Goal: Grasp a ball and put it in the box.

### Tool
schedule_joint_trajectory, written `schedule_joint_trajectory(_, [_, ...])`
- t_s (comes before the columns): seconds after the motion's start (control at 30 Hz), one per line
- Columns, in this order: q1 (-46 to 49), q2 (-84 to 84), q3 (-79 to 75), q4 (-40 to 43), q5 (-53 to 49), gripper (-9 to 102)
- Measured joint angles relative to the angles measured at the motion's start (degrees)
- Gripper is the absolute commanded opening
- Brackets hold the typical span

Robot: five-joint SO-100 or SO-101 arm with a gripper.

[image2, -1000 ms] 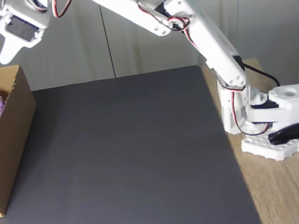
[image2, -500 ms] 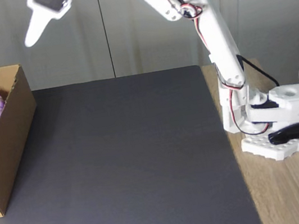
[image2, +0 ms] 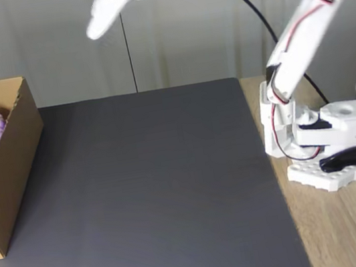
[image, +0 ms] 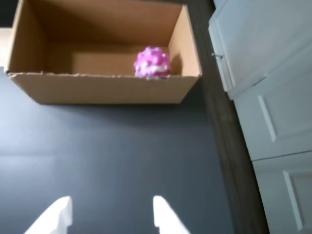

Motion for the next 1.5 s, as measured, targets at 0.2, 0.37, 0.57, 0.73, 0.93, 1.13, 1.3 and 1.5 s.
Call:
schedule_joint_trajectory(0.2, [-1.23,8.96,10.46,-1.58,-1.41,22])
schedule_joint_trajectory(0.37, [-2.02,20.04,23.73,-3.34,-2.37,23])
schedule_joint_trajectory(0.57, [-4.48,33.05,39.73,-9.4,-5.01,23])
schedule_joint_trajectory(0.73, [-6.77,42.71,52.73,-17.23,-8.44,24])
schedule_joint_trajectory(0.93, [-10.72,52.91,64.6,-23.99,-11.34,25])
schedule_joint_trajectory(1.13, [-14.68,61.26,73.65,-29.71,-12.92,26])
schedule_joint_trajectory(1.3, [-14.68,62.31,79.01,-36.12,-13.01,24])
schedule_joint_trajectory(1.5, [-10.46,61.96,87.36,-42.01,-13.01,20])
